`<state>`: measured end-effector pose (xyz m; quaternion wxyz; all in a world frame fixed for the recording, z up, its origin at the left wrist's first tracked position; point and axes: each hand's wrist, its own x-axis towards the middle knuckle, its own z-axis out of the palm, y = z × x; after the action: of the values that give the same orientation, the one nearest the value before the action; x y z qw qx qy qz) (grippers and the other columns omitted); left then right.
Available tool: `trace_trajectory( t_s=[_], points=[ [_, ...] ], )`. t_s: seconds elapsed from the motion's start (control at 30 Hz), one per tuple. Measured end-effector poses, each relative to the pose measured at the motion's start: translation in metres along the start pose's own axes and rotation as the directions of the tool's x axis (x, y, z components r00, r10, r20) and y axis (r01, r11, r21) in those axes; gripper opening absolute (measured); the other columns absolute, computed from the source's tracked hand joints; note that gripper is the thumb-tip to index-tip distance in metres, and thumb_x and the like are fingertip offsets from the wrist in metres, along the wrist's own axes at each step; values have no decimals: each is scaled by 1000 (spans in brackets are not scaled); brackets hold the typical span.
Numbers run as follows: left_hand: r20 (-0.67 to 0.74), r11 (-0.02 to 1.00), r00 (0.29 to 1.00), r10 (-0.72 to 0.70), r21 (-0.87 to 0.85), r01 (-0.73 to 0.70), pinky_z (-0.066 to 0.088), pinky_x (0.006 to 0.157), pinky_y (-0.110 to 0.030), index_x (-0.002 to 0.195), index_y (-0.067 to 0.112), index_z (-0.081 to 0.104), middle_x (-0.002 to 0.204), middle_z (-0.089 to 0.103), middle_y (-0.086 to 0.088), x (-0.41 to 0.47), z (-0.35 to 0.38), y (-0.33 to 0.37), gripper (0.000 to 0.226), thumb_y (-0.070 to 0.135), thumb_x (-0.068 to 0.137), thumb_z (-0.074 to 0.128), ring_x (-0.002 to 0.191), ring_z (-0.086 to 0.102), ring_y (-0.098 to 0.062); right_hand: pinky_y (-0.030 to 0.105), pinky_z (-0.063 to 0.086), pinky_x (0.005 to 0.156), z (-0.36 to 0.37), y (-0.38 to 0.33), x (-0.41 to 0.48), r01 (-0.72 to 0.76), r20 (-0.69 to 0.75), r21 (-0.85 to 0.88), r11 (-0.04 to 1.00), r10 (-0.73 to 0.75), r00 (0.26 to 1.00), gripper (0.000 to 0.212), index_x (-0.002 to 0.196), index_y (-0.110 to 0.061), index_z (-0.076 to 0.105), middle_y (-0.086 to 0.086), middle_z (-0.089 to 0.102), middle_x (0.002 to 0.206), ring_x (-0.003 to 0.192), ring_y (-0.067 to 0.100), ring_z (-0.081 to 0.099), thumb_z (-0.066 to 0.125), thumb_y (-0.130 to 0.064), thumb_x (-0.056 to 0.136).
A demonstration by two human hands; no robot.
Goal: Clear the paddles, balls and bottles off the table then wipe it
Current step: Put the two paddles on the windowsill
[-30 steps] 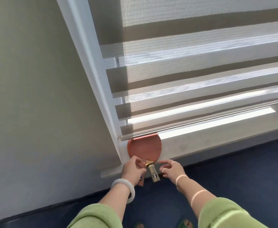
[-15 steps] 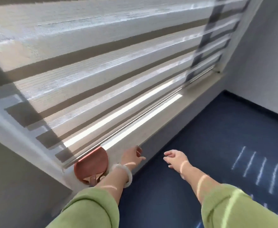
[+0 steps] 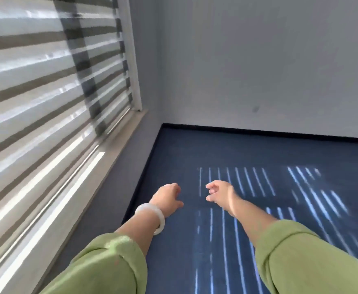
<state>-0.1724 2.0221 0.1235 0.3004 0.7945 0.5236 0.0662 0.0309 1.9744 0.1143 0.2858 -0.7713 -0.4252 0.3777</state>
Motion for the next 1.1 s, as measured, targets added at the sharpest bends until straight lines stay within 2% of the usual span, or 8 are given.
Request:
trace_trajectory(
  t_s=[0.1,0.3,0.43,0.53,0.6,0.7,0.9,1.1],
  points=[
    [88,989,988,128,60,-134,51,90,-38,120,13,56,116,60,-4,24,20,53,39,23,85,70,104,60,-24,28,49,80,-48,32,-10,-84,-123,-2,996,83,989,39,115,-10,65,3,59,100,91,20,60,73,2,79],
    [267,915,889,373,54,-401,48,90,-33,117,7,60,109,64,-10,47,69,140,37,14,82,72,103,61,-27,32,50,82,-109,99,-61,-212,-349,128,969,244,905,31,101,-11,67,3,60,87,88,20,57,71,7,76],
    [445,799,743,500,94,-594,47,91,-31,114,12,61,100,58,-1,44,111,173,30,15,85,69,104,61,-24,27,49,74,-127,149,-123,-365,-443,207,908,420,792,27,106,-11,67,3,58,90,87,21,55,59,4,84],
    [557,649,590,585,115,-752,43,91,-27,110,16,59,107,62,-3,28,145,197,24,15,87,65,107,60,-22,12,39,60,-127,180,-187,-459,-511,293,839,543,667,26,76,-21,58,-1,50,74,84,23,45,55,3,87],
    [605,560,489,628,86,-824,42,92,-26,115,13,60,112,64,-4,8,167,217,28,17,88,64,110,59,-21,16,44,73,-124,198,-234,-515,-551,306,801,590,590,24,95,-19,66,0,64,98,97,25,53,57,2,88],
    [662,454,350,663,17,-891,40,91,-24,118,11,59,110,63,-3,-31,199,245,31,19,89,67,110,59,-21,27,45,93,-117,226,-301,-571,-563,377,729,670,484,40,123,-10,63,7,61,128,116,24,58,61,3,86],
    [743,310,141,654,-93,-946,44,93,-28,120,9,58,119,62,-8,-117,266,311,36,22,88,68,111,58,-23,23,44,75,-113,278,-398,-545,-592,527,653,741,316,34,118,-13,65,0,59,106,90,17,55,68,-6,84],
    [752,264,94,652,-109,-958,44,95,-29,121,11,57,123,58,-6,-179,321,368,36,23,89,67,113,56,-22,27,53,84,-136,332,-457,-469,-595,626,623,770,228,29,111,-15,67,-2,57,106,94,16,59,71,-12,83]
  ],
)
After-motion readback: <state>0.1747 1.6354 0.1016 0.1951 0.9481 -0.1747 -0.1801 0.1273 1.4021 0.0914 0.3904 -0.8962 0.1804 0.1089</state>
